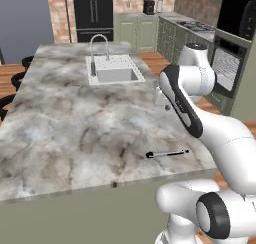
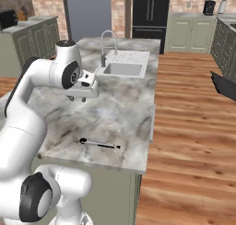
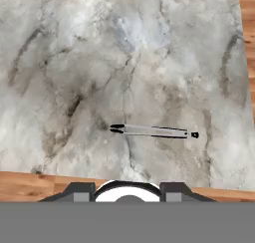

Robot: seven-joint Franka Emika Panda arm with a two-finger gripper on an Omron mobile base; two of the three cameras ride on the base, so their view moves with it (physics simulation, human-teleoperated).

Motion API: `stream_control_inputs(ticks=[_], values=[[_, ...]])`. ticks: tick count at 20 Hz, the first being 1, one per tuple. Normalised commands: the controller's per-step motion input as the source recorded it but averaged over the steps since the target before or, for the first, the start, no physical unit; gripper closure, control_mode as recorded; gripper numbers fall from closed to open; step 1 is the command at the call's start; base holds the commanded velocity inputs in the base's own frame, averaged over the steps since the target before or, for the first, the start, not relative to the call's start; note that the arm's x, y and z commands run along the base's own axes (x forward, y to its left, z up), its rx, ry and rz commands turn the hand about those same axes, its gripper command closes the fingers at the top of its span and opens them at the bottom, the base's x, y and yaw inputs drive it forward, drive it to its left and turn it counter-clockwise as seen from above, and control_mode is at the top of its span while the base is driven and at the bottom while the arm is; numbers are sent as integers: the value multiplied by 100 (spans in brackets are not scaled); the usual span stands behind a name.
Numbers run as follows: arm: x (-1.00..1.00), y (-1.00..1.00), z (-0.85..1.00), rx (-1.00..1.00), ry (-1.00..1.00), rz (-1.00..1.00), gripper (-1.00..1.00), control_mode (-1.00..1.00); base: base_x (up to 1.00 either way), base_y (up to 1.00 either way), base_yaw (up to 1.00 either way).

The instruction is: Pick up the tongs from the counter and place them near the plate next to the oven.

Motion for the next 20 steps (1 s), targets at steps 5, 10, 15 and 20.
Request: stream_control_inputs(ticks=[5,10,15,20], values=[[-14,-1,-1,5,-3,0,-100,-100,0,0,0],[-37,-7,-8,15,-5,-17,-100,-100,0,0,0],[-21,-8,-29,4,4,-59,-100,-100,0,0,0],[-5,-10,-35,3,5,-64,-100,-100,0,0,0]])
